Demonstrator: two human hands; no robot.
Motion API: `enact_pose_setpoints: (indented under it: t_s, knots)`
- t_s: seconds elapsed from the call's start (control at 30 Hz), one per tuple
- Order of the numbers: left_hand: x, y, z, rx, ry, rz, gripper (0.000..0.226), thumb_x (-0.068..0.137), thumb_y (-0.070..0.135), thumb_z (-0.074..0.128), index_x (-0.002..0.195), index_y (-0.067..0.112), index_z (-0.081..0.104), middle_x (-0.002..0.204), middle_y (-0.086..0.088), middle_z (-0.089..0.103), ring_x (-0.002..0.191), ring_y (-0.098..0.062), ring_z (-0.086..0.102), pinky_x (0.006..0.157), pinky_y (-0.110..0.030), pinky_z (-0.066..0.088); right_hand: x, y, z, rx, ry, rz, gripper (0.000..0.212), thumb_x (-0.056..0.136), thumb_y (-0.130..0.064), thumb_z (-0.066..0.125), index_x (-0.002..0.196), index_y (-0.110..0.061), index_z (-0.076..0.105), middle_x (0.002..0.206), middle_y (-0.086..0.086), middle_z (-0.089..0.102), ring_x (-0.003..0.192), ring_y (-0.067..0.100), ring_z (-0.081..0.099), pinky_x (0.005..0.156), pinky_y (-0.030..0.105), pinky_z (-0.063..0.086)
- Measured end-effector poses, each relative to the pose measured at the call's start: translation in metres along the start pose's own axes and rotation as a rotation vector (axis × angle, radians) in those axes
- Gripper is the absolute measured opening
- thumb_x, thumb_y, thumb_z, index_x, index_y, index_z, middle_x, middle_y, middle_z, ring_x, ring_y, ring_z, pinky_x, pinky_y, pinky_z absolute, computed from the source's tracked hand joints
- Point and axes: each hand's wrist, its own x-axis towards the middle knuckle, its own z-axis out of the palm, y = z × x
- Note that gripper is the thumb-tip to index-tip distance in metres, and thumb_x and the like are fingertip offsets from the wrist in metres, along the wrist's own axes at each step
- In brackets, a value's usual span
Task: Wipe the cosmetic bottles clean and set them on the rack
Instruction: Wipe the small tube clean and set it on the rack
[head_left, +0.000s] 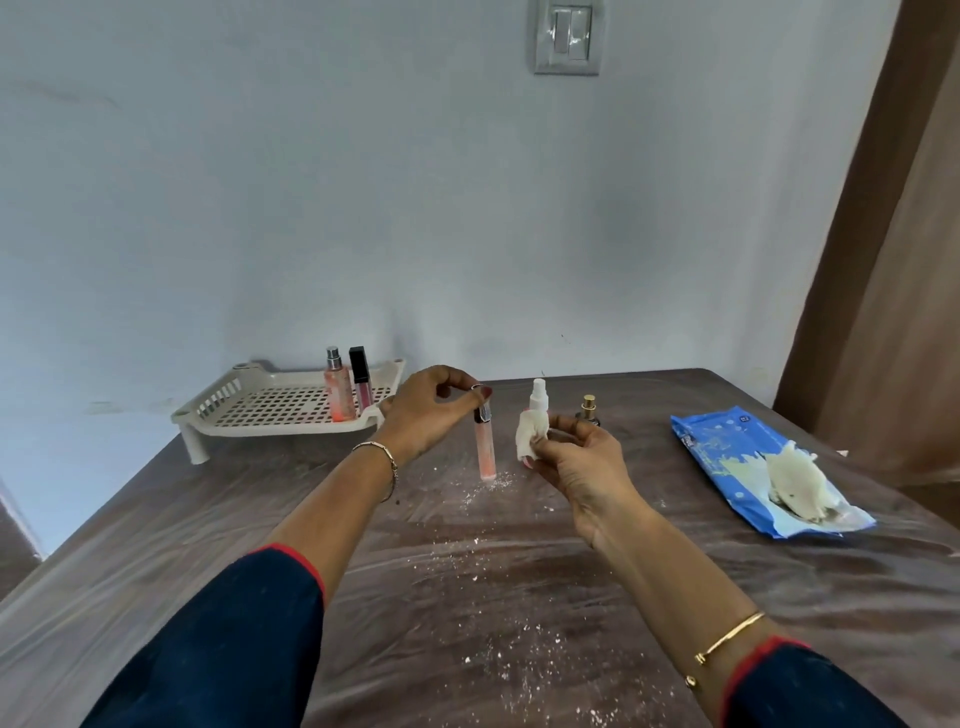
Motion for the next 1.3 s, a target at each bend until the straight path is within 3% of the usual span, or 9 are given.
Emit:
enact_pose_setpoints:
  t_s: [0.1,0.17,0.3,0.43,0.63,0.73,0.87,1.07,1.3]
  knots:
    - [-0.023,0.008,-0.017,-0.099,-0.050,-0.013,0.015,0.081,0.041,0.070,0.085,0.028,0.064,0.087,0.006,0.066,0.086,-0.011,0.059,0.075,-0.021,0.045,-0.023,-0.002,0.004,-0.047,-0.013,-0.139,0.023,0.083,0.008,0.063,0.098,-0.009,0.065,0.098,0.011,0.068,0.088,0.019,0.066,0.071,0.024,0.058]
    - [-0.044,0.014,-0.027,-0.156,-0.065,-0.027,0.011,0.081,0.032,0.072,0.084,0.025,0.064,0.081,0.005,0.066,0.078,-0.010,0.058,0.068,-0.016,0.043,-0.041,0.000,0.007,-0.138,-0.001,-0.279,0.022,0.081,0.004,0.068,0.096,-0.011,0.069,0.094,0.005,0.071,0.087,0.014,0.066,0.078,0.023,0.056]
    - [-0.088,0.008,-0.037,-0.187,-0.027,-0.055,0.015,0.077,0.033,0.075,0.085,0.024,0.066,0.083,0.001,0.071,0.084,-0.016,0.066,0.079,-0.027,0.051,-0.074,0.012,0.014,-0.382,-0.036,-0.458,0.029,0.078,0.003,0.071,0.091,-0.023,0.071,0.088,-0.011,0.072,0.084,0.002,0.067,0.080,0.016,0.052]
    - [-0.126,0.000,-0.042,-0.165,-0.020,-0.054,0.020,0.076,0.034,0.076,0.089,0.022,0.067,0.084,-0.006,0.072,0.083,-0.023,0.068,0.077,-0.033,0.052,-0.105,0.029,0.012,-0.490,-0.085,-0.516,0.030,0.079,0.003,0.069,0.095,-0.022,0.069,0.097,-0.007,0.068,0.089,0.002,0.064,0.078,0.014,0.051]
    - [-0.160,0.001,-0.049,-0.020,-0.029,0.021,0.032,0.066,0.063,0.067,0.088,0.041,0.062,0.073,0.013,0.071,0.076,-0.006,0.067,0.094,-0.052,0.045,-0.142,0.041,0.014,-0.479,-0.080,-0.555,0.029,0.081,0.003,0.066,0.092,-0.023,0.071,0.093,-0.012,0.069,0.087,-0.001,0.064,0.074,0.010,0.049]
    - [-0.174,0.009,-0.049,0.057,0.044,0.065,0.019,0.076,0.053,0.068,0.086,0.039,0.060,0.068,0.017,0.067,0.075,-0.002,0.064,0.096,-0.048,0.042,-0.153,0.043,0.014,-0.443,-0.056,-0.537,0.031,0.081,0.004,0.065,0.091,-0.026,0.069,0.094,-0.013,0.068,0.087,-0.002,0.063,0.075,0.013,0.050]
    - [-0.188,0.020,-0.051,0.139,0.096,0.142,0.016,0.081,0.050,0.064,0.088,0.036,0.060,0.076,0.018,0.068,0.083,0.004,0.060,0.090,-0.034,0.024,-0.162,0.046,0.013,-0.438,-0.038,-0.543,0.033,0.082,0.004,0.063,0.091,-0.028,0.067,0.095,-0.014,0.067,0.089,-0.002,0.062,0.078,0.015,0.051]
    - [-0.193,0.015,-0.051,0.065,0.043,0.175,0.023,0.086,0.041,0.046,0.095,0.046,0.067,0.104,0.027,0.062,0.106,0.007,0.053,0.107,-0.049,0.030,-0.168,0.051,0.003,-0.415,0.012,-0.567,0.039,0.081,0.008,0.061,0.091,-0.029,0.066,0.099,-0.006,0.066,0.089,0.001,0.061,0.078,0.015,0.049]
    - [-0.191,0.016,-0.052,0.066,0.013,0.176,0.036,0.085,0.034,0.036,0.092,0.053,0.066,0.114,0.027,0.057,0.120,0.003,0.046,0.111,-0.041,0.021,-0.168,0.048,0.002,-0.857,-0.109,-0.955,0.032,0.080,0.004,0.065,0.102,-0.018,0.072,0.104,-0.005,0.060,0.097,0.008,0.057,0.081,0.025,0.053]
